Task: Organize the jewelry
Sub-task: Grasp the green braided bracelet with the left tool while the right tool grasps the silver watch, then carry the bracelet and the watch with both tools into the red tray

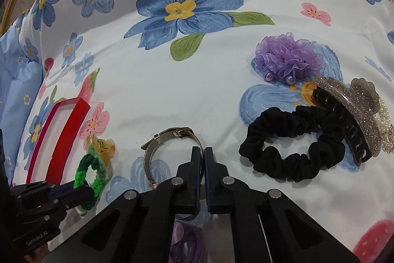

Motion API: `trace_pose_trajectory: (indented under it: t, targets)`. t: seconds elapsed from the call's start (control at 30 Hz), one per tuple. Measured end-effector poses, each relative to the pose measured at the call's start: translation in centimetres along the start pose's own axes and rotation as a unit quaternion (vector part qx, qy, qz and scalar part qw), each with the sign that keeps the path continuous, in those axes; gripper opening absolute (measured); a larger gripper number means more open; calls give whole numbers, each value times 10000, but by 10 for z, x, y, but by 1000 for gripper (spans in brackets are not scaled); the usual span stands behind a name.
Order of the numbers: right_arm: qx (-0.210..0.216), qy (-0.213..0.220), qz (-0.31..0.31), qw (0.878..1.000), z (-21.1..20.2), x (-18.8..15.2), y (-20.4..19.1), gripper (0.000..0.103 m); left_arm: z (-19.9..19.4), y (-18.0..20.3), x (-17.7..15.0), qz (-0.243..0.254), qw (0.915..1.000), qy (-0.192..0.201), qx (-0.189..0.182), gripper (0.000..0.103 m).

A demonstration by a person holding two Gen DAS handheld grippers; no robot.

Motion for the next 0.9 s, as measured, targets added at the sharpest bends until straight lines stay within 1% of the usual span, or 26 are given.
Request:
trace_pose_trajectory:
  t: [0.17,0.3,0.47,0.63,0.9]
  targets:
    - [135,138,39,9998,-14,0,-5,2,-18,-1,1,-16,9998,164,-106,9]
    - [239,283,-17,9993,-29,2,-16,2,-38,-6,1,-62,9993,323,-159,9]
    - [425,373,-60,9984,-42,4,-33,2,-61,-22,-3,-229,9984,485,-175,9]
    - [697,428,-220,9964,-49,8,-67,2,-81,-48,-6,-412,9972,616,-34,9]
    - [1127,399,-518,9915,-44,12,-130,2,-105,-99,-8,-762,9938,785,212,9]
Point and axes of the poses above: each gripper's, at about its wrist camera, not at the fingertips, and z roughly the way its jaws point, y to its right, x to its top, the point moved 8 cm from there along z, roughly the way its jaws point, and after that the axes turned 2 degrees about z, right-handed, at the moved point
